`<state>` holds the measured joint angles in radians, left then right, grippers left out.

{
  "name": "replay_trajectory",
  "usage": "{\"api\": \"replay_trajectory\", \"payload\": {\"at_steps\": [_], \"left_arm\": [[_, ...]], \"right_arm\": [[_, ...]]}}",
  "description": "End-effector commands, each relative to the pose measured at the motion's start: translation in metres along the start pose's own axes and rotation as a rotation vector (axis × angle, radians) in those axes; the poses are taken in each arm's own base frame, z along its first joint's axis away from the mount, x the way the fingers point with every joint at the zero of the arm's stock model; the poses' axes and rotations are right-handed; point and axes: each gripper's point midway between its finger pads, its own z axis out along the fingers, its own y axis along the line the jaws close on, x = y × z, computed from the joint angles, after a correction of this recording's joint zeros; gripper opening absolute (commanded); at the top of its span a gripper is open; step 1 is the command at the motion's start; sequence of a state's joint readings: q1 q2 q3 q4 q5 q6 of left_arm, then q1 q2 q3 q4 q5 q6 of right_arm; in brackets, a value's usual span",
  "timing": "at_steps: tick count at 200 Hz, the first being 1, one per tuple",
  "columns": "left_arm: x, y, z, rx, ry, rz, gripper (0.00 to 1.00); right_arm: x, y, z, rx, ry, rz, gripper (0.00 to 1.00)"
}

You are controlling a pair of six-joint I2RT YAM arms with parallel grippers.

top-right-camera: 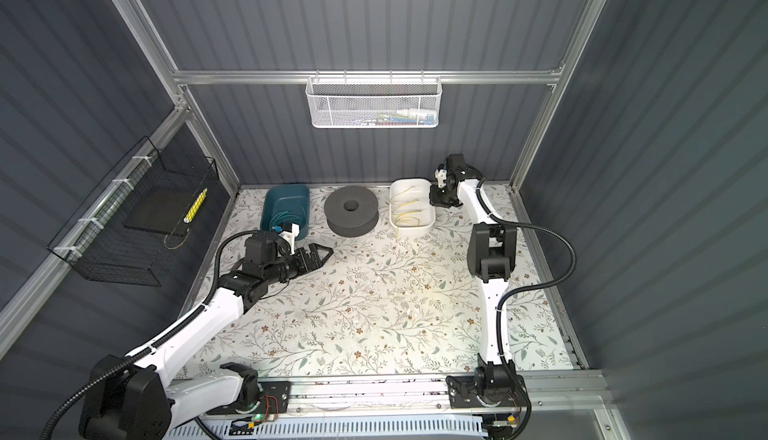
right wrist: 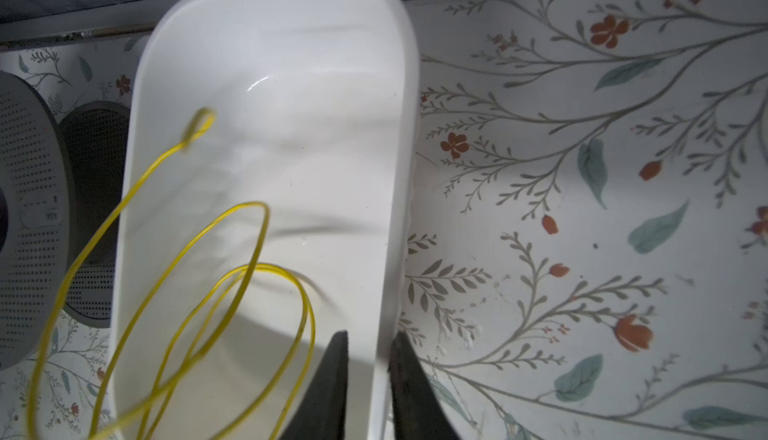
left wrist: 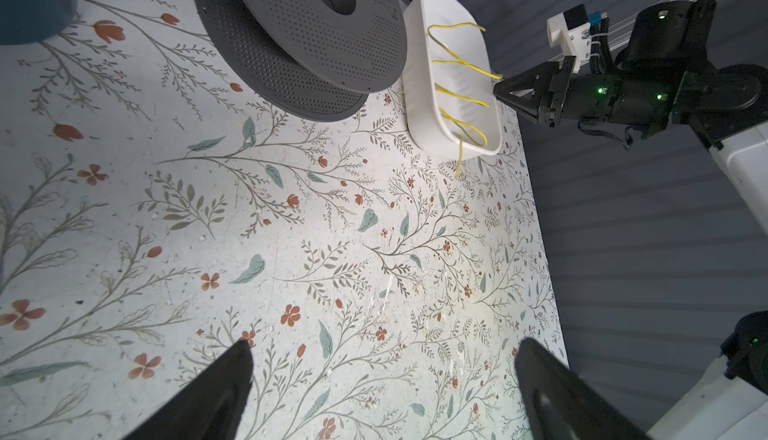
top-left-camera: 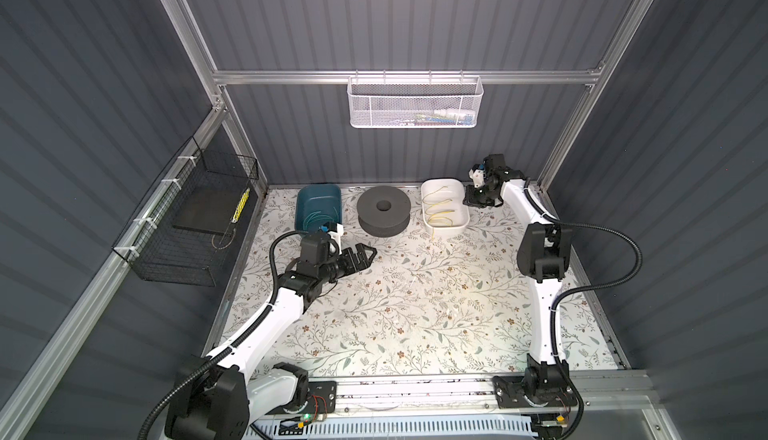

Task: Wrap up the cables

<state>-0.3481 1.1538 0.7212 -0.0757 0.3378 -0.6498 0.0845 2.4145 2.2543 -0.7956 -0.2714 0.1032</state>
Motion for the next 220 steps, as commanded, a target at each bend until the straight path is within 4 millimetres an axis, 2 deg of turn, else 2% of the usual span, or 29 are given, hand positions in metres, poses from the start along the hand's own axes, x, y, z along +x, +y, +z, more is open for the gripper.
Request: {"api": "replay_trajectory", "payload": {"at_steps": [1,16,40,66,76,94,118,126,132,139,146,152,159,166,180,193,208,220], "left_arm": [[-0.005,-0.010,-0.004,0.017,-0.004,0.007,0.99],[-0.005,-0.011,-0.005,0.021,-0.007,0.004,0.99],[-0.007,-0.015,-0.008,0.028,-0.011,0.006,1.00],[-0.010,-0.017,-0.013,0.021,-0.020,0.025,0.99],[-0.011,-0.019,-0.016,0.022,-0.022,0.032,1.00],[-0.018,-0.022,-0.022,0.011,-0.049,0.049,0.99],[-0.026,-0.026,-0.034,-0.010,-0.085,0.067,0.99],[-0.030,-0.027,-0.039,-0.020,-0.105,0.075,0.99],[-0.033,-0.028,-0.043,-0.025,-0.122,0.077,1.00],[-0.036,-0.029,-0.048,-0.029,-0.141,0.074,1.00],[-0.038,-0.030,-0.053,-0.032,-0.160,0.075,1.00],[-0.040,-0.031,-0.057,-0.033,-0.177,0.075,1.00],[-0.042,-0.032,-0.061,-0.037,-0.198,0.076,0.99],[-0.045,-0.033,-0.066,-0.037,-0.222,0.079,0.99],[-0.051,-0.035,-0.074,-0.043,-0.262,0.086,1.00],[-0.053,-0.035,-0.077,-0.047,-0.284,0.090,1.00],[-0.052,-0.028,-0.077,-0.065,-0.295,0.073,0.99],[-0.049,-0.020,-0.075,-0.091,-0.299,0.046,0.99]], "right_arm": [[-0.002,0.000,-0.007,-0.013,0.007,0.004,0.25],[-0.005,-0.002,-0.014,-0.007,-0.007,0.012,0.32],[-0.012,-0.003,-0.036,0.010,-0.046,0.030,0.32],[-0.018,0.000,-0.076,0.032,-0.145,0.070,0.34],[-0.018,0.002,-0.093,0.037,-0.196,0.079,0.38],[-0.009,0.006,-0.122,0.044,-0.270,0.110,0.43],[0.010,0.022,-0.164,0.007,-0.378,0.136,0.61],[0.016,0.030,-0.177,-0.018,-0.435,0.148,0.69],[0.023,0.043,-0.185,-0.078,-0.469,0.150,0.77],[0.035,0.059,-0.186,-0.172,-0.496,0.148,0.85],[0.048,0.074,-0.188,-0.279,-0.523,0.130,0.98],[0.060,0.076,-0.186,-0.327,-0.549,0.140,0.99],[0.073,0.068,-0.180,-0.348,-0.570,0.188,0.99],[0.080,0.059,-0.178,-0.386,-0.598,0.233,0.99],[0.092,0.059,-0.174,-0.485,-0.588,0.238,0.99],[0.098,0.055,-0.167,-0.461,-0.545,0.245,0.97],[0.104,0.049,-0.162,-0.425,-0.501,0.300,0.83],[0.109,0.047,-0.160,-0.400,-0.478,0.348,0.77]]}}
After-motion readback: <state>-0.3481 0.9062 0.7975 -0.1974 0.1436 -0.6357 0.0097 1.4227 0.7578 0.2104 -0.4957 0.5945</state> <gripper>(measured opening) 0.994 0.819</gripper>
